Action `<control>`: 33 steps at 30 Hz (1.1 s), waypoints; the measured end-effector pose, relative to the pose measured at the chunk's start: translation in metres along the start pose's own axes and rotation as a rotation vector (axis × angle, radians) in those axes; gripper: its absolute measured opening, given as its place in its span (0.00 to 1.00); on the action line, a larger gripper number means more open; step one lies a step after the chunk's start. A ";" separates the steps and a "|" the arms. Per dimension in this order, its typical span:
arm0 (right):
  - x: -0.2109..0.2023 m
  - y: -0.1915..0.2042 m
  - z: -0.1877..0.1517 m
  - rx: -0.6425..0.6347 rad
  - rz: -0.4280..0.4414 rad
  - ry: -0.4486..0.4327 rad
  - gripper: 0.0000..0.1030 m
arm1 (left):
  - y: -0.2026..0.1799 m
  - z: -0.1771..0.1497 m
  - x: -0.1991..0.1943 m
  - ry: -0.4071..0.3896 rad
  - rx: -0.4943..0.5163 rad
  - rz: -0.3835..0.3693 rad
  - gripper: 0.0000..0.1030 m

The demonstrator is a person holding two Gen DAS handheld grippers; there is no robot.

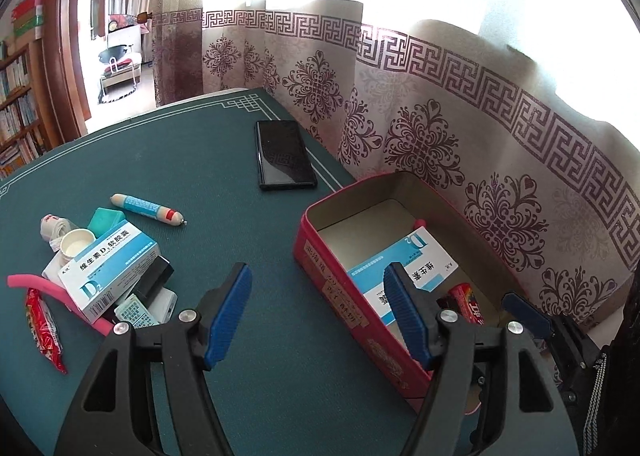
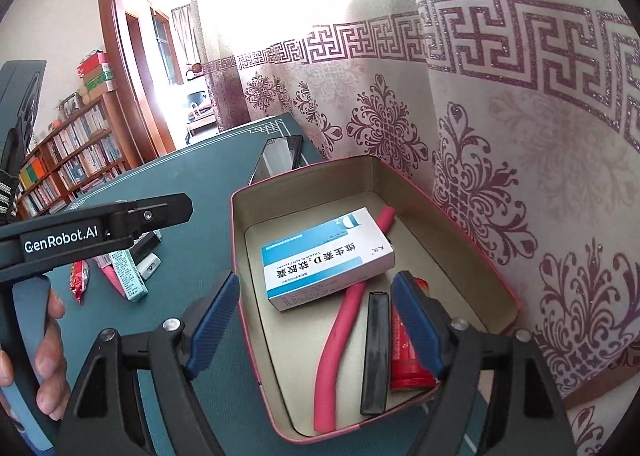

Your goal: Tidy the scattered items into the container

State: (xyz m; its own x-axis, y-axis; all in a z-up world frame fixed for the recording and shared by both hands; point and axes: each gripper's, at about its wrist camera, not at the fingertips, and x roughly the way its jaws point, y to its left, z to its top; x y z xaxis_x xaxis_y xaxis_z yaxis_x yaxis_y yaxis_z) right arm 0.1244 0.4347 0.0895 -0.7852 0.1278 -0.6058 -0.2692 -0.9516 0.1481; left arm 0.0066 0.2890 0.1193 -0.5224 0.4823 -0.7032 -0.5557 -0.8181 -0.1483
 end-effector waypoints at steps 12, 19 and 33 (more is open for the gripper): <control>0.005 0.050 0.000 -0.073 0.069 0.001 0.79 | 0.089 -0.020 -0.022 0.003 -0.159 0.141 0.70; 0.012 0.078 -0.005 -0.115 0.114 0.024 0.79 | 0.150 -0.042 -0.032 0.018 -0.273 0.268 0.70; 0.026 0.119 -0.017 -0.177 0.181 0.083 0.79 | 0.246 -0.079 -0.040 0.055 -0.481 0.422 0.70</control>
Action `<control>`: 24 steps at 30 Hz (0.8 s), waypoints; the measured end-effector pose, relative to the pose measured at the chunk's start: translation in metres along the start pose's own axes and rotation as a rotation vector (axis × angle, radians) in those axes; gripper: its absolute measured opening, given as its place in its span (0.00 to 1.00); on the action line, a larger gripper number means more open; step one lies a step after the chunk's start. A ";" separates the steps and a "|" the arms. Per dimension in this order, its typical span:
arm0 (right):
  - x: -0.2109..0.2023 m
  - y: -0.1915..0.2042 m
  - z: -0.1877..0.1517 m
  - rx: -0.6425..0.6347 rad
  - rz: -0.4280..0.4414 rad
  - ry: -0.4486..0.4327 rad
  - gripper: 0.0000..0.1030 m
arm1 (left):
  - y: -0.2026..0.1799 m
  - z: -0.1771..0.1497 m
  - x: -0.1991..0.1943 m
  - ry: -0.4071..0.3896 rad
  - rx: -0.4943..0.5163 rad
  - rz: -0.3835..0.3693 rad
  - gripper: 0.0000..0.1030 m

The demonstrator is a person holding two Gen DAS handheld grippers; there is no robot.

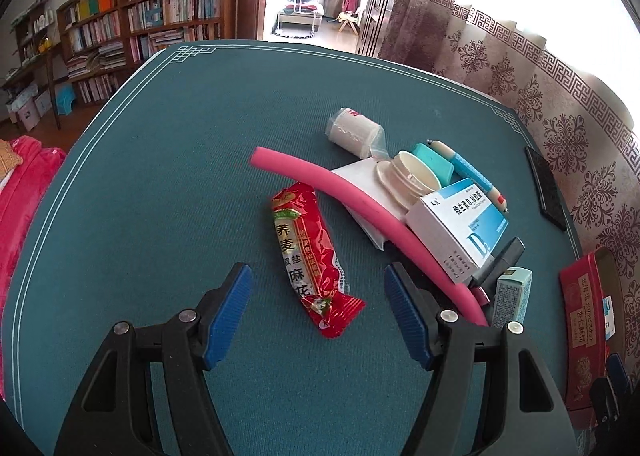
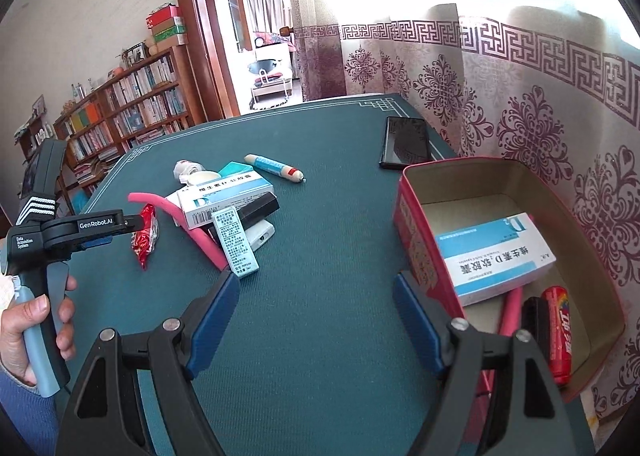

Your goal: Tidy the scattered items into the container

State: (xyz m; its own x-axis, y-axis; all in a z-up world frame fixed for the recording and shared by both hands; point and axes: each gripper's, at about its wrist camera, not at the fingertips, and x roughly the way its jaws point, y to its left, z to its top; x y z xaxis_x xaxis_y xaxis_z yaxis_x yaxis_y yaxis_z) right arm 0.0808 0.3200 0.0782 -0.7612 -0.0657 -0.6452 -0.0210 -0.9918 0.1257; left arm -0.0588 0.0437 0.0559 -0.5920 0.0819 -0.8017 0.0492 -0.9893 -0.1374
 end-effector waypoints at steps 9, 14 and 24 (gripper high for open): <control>0.008 0.008 -0.002 -0.006 0.025 0.022 0.79 | 0.009 0.003 0.027 0.061 -0.024 0.051 0.70; 0.011 0.007 -0.003 -0.004 0.029 0.029 0.80 | 0.013 0.004 0.035 0.075 -0.048 0.039 0.70; 0.022 0.013 -0.002 -0.017 0.039 0.050 0.79 | 0.012 0.008 0.042 0.048 -0.017 0.062 0.70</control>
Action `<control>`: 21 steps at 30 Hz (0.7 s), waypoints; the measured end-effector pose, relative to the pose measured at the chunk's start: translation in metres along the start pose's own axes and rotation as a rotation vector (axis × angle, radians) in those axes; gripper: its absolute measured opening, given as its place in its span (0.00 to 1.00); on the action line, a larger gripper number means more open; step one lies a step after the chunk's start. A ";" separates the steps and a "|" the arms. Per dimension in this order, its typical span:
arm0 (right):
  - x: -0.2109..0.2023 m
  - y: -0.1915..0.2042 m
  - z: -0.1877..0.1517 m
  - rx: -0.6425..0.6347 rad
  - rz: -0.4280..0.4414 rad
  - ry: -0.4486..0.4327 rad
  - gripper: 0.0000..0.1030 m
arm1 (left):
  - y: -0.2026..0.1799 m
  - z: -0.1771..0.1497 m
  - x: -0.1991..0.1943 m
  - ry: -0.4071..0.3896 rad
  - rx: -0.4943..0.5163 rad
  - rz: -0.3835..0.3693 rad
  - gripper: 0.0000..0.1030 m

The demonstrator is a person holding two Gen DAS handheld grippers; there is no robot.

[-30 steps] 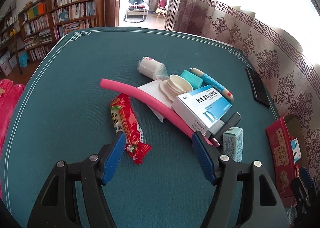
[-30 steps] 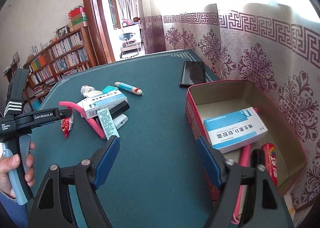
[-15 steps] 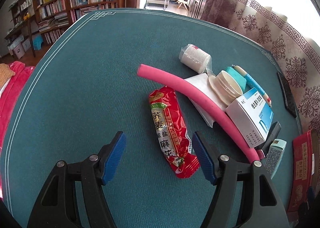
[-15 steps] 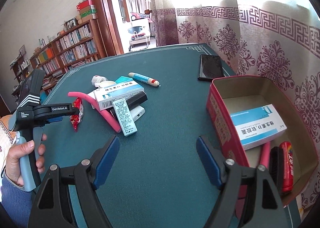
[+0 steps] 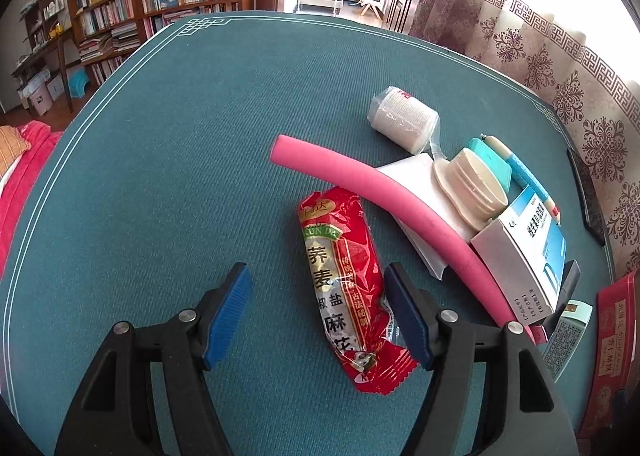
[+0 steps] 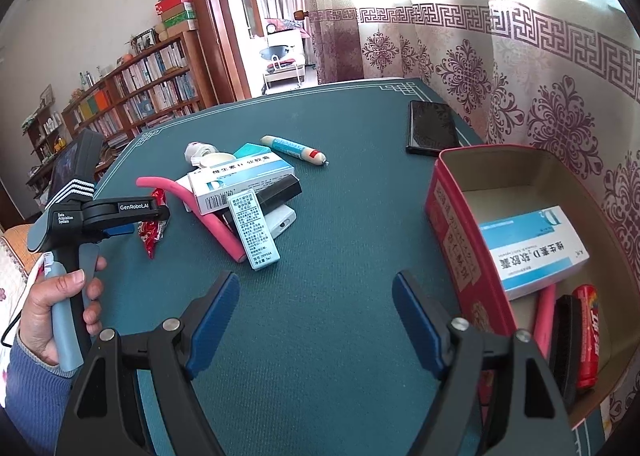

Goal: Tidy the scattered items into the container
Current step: 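Grasp the red snack packet with the left tool while the right tool grasps the white vial box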

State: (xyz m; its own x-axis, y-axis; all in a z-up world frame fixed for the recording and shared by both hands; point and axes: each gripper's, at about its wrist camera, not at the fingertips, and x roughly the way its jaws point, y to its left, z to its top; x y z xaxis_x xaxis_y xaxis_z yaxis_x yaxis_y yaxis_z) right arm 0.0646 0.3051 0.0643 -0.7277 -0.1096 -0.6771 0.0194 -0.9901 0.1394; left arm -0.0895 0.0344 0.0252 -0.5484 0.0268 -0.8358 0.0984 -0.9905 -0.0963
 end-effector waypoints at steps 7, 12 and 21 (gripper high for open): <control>0.013 0.007 0.003 -0.015 0.009 0.026 0.79 | -0.001 -0.007 -0.005 -0.035 0.055 0.001 0.33; 0.026 0.013 0.006 -0.020 0.020 0.050 0.79 | 0.000 -0.011 -0.009 -0.039 0.071 -0.020 0.31; 0.062 0.020 0.017 -0.026 0.046 0.086 0.72 | -0.006 -0.018 -0.018 -0.052 0.090 -0.075 0.31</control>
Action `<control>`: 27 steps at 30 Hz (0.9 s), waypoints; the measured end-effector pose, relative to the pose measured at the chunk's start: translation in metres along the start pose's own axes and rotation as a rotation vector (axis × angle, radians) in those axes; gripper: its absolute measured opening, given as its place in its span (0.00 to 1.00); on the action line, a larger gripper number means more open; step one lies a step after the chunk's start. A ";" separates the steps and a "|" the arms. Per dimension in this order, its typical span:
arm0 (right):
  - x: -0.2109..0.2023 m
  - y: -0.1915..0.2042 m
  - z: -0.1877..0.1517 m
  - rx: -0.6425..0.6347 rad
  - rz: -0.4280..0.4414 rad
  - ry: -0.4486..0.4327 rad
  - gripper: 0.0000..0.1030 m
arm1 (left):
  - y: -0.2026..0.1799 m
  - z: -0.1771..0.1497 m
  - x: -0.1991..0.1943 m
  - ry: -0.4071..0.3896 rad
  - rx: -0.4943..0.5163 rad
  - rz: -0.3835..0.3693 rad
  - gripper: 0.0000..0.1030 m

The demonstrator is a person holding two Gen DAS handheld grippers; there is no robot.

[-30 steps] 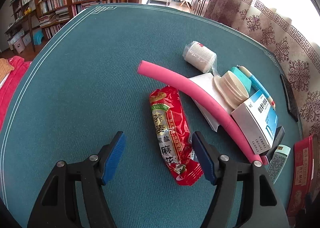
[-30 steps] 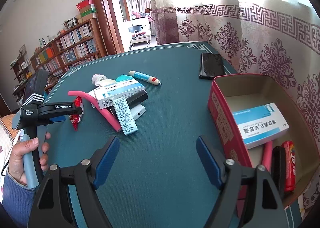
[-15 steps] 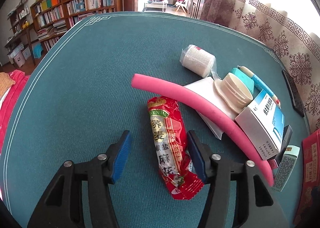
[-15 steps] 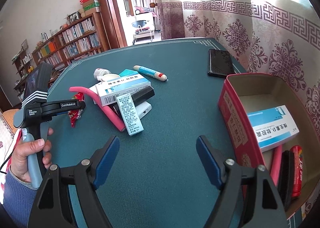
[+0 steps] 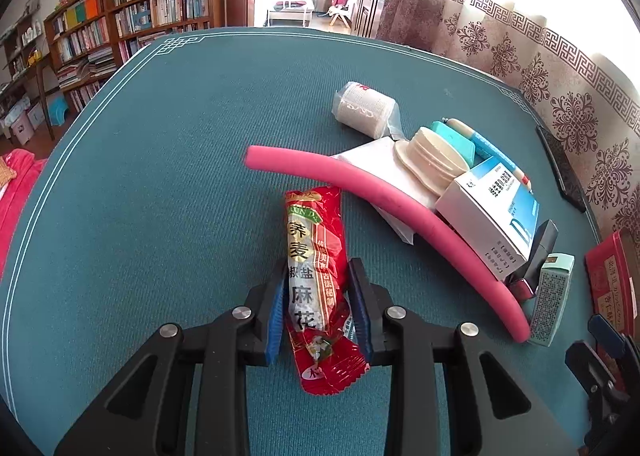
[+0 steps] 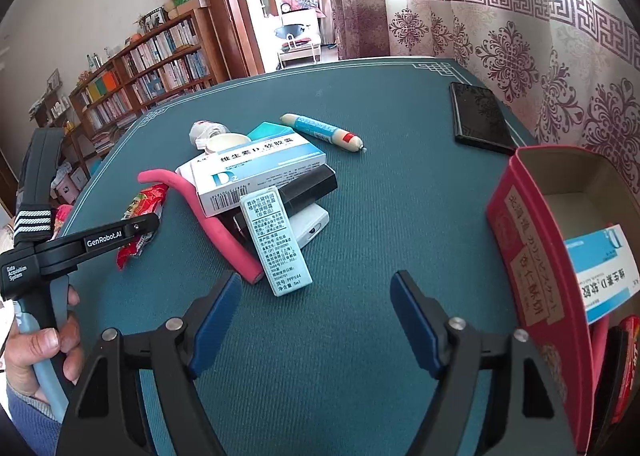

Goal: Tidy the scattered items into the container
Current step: 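Grasp the red snack packet with the left tool while the right tool grasps the white vial box, then lift the white vial box with the right tool while the left tool holds the snack packet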

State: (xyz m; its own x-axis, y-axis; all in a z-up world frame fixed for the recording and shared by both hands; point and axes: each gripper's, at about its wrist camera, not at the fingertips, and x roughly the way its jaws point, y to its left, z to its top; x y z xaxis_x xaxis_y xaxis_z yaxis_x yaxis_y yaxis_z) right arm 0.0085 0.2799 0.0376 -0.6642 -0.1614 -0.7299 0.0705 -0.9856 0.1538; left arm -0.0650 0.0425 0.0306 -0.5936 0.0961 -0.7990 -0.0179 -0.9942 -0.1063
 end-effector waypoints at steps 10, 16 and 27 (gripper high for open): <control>0.029 0.015 0.013 -0.052 0.006 0.043 0.61 | -0.008 0.005 -0.012 -0.037 0.037 -0.040 0.25; 0.042 0.018 0.018 -0.048 0.016 0.064 0.48 | 0.000 0.003 -0.013 -0.028 0.011 -0.065 0.24; 0.031 0.014 0.011 -0.023 0.036 0.055 0.26 | 0.001 0.004 -0.014 -0.012 0.000 -0.131 0.23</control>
State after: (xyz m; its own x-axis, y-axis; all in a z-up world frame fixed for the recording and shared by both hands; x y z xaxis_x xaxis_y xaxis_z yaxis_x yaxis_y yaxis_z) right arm -0.0197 0.2613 0.0244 -0.6193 -0.1985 -0.7597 0.1109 -0.9799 0.1657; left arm -0.0594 0.0401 0.0442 -0.5961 0.2241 -0.7710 -0.0960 -0.9733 -0.2087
